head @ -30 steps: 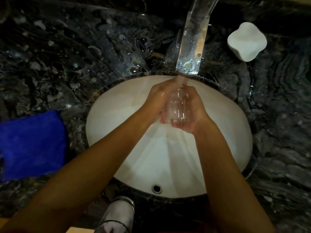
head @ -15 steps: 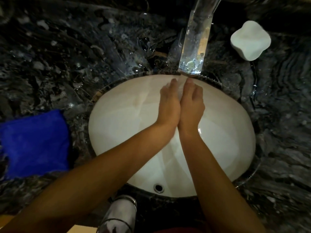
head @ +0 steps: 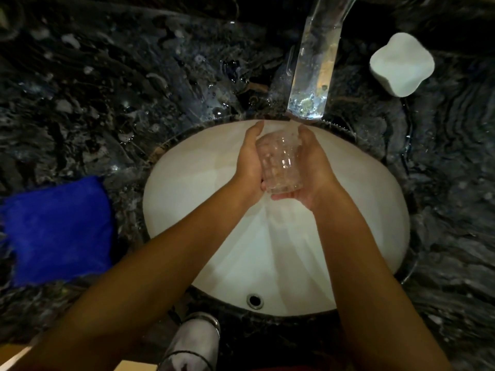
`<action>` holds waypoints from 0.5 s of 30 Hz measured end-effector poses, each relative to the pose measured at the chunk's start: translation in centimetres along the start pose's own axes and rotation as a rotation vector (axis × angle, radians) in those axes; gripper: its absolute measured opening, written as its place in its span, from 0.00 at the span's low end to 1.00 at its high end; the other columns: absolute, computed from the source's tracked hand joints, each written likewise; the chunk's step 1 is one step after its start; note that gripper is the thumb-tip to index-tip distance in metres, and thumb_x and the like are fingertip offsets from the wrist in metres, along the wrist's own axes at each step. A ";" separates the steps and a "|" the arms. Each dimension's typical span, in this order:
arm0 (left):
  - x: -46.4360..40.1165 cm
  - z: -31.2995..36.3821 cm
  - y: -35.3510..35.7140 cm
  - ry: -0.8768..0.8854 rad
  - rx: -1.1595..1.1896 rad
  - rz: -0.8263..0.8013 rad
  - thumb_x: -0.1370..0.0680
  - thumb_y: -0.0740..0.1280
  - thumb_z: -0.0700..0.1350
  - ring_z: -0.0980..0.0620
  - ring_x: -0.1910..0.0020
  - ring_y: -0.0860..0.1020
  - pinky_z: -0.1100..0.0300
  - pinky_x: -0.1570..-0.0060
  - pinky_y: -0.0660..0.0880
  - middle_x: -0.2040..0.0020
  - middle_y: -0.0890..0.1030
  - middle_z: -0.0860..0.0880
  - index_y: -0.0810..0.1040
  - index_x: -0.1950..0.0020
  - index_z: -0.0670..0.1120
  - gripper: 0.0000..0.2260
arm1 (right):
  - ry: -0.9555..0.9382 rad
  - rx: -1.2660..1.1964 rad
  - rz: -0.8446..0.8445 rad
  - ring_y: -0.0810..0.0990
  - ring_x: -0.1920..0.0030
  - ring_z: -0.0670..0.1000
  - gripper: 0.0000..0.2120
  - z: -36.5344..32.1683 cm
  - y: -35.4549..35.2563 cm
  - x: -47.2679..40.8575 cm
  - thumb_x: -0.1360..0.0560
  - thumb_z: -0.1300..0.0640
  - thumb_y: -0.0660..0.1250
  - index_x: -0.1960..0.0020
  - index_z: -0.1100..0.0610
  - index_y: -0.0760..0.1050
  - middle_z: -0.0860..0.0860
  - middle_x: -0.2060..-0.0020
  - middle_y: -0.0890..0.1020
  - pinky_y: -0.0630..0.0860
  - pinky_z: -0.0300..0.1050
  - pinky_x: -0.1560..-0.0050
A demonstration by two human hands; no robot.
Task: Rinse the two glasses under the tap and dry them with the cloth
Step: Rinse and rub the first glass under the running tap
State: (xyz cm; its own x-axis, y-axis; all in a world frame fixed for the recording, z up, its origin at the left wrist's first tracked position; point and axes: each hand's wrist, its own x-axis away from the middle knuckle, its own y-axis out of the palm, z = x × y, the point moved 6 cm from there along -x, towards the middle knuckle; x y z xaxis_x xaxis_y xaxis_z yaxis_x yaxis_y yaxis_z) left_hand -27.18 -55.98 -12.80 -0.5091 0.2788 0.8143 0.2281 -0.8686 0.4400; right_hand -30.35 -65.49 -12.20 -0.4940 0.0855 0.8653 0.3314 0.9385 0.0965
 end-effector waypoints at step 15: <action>-1.2 2.6 0.2 0.280 -0.250 0.216 0.15 0.58 0.48 0.43 0.54 0.82 0.45 0.44 0.80 0.58 0.84 0.43 0.81 0.56 0.42 0.17 | -0.405 0.115 0.455 0.83 0.57 0.37 0.21 0.2 2.2 2.8 0.25 0.27 0.56 0.48 0.42 0.75 0.40 0.57 0.84 0.79 0.44 0.53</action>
State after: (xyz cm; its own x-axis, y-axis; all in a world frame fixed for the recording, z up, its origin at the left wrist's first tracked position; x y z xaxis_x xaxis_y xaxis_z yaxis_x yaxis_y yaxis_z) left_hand -24.33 -55.42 -12.75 -0.6852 -0.0123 0.7282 0.1638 -0.9768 0.1376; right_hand -31.16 -63.14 -9.62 -0.5969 0.5844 0.5497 0.5029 0.8064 -0.3112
